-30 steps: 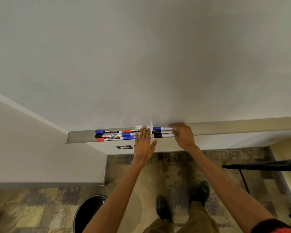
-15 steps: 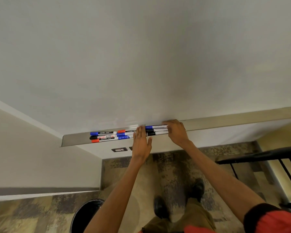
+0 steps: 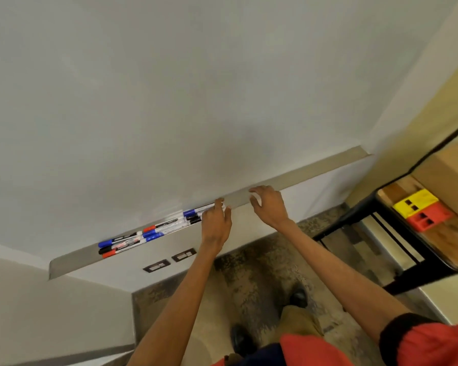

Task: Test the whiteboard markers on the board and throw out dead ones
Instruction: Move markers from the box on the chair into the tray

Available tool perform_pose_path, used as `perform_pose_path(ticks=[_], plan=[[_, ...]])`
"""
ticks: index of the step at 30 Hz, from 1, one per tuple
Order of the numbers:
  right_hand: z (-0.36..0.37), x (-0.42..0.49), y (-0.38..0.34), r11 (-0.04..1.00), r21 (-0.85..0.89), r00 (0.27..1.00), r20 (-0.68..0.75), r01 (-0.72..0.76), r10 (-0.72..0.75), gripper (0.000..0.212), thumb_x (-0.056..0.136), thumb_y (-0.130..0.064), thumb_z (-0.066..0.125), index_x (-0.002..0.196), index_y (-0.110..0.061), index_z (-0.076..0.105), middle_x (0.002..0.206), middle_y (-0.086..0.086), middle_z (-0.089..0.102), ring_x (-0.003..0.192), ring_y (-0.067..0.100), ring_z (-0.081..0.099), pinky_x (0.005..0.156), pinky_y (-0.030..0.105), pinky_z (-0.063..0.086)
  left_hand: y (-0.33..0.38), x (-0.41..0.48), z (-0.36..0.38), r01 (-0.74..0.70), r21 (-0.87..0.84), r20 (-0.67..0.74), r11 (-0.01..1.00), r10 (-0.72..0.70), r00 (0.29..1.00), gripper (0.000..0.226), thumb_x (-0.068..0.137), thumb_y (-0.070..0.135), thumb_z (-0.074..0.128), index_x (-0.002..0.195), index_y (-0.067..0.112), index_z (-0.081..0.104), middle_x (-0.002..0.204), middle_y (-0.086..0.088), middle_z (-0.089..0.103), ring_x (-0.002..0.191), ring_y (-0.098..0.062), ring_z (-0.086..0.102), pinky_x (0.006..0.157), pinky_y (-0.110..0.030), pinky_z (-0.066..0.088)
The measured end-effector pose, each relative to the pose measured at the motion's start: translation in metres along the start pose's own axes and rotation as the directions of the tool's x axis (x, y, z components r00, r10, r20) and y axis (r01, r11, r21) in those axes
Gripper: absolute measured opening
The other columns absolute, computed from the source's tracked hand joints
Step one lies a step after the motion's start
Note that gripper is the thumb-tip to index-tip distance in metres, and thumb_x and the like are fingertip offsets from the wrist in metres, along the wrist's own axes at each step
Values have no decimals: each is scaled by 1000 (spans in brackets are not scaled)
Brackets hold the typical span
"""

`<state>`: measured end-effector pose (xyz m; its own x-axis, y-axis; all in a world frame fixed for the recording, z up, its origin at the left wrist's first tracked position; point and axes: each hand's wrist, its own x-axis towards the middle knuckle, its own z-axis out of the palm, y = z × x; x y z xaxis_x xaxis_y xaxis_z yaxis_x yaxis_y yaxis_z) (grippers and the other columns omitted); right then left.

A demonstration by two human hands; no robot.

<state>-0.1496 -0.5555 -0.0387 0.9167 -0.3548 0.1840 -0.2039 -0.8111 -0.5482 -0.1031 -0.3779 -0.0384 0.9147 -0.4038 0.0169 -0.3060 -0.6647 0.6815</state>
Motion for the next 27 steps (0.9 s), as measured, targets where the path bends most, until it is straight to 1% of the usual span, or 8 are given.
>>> perform_pose_path(ticks=[2,6,10,13,17,21,23,27], plan=[[-13,-13,17,999,3,999,-22,-50,50,31,99,-29,55,124,-14,65,128,5,65,118,26,58,98,41,43,16,-3,11,-27,-12,16,1000,27,1000,34,106,32,43,132,14,52,125,-12,65,113,-28,63,97,-41,53],[-35,-40,51,990,23,990,-34,-139,140,35,100,-33,50,130,-16,61,137,5,59,124,25,54,104,46,43,46,-9,36,-76,-21,111,997,78,991,24,107,29,41,106,13,60,95,-4,68,81,-12,63,72,-21,50],[-59,-63,91,969,24,968,-34,-247,248,38,102,-36,46,135,-19,56,142,4,53,131,24,47,109,47,36,84,-12,63,-65,-74,179,995,78,981,21,107,30,43,107,18,60,75,4,63,61,-12,61,52,-12,48],[-82,-74,127,951,38,950,-47,-308,309,39,102,-39,44,135,-21,54,143,3,52,132,22,46,111,50,35,120,-8,93,-127,-22,202,992,129,971,28,106,33,43,115,14,62,82,1,69,62,-9,60,59,-11,42],[-121,-82,179,929,60,927,-76,-364,368,38,100,-41,45,131,-22,56,140,4,54,129,24,49,107,55,40,172,-6,142,-173,-9,222,985,170,960,36,106,37,40,109,11,65,96,-2,71,77,-14,62,67,-19,41],[-164,-83,231,917,67,909,-120,-394,399,33,99,-33,50,127,-18,59,134,7,57,124,24,52,105,53,41,214,1,197,-179,33,256,983,164,953,45,106,45,35,94,14,66,87,-4,72,71,-19,64,75,-37,57],[-183,-81,258,916,54,902,-158,-399,402,31,98,-31,53,124,-15,61,129,8,60,120,24,54,104,50,42,236,4,222,-212,51,261,976,191,946,48,105,46,34,90,13,66,81,-5,71,68,-22,65,72,-44,58],[-220,-76,312,909,31,889,-195,-416,414,33,97,-33,50,121,-14,63,123,6,61,118,25,55,94,41,46,285,17,262,-281,66,303,958,249,920,45,106,42,37,93,11,67,76,-4,70,63,-20,63,64,-36,55]])
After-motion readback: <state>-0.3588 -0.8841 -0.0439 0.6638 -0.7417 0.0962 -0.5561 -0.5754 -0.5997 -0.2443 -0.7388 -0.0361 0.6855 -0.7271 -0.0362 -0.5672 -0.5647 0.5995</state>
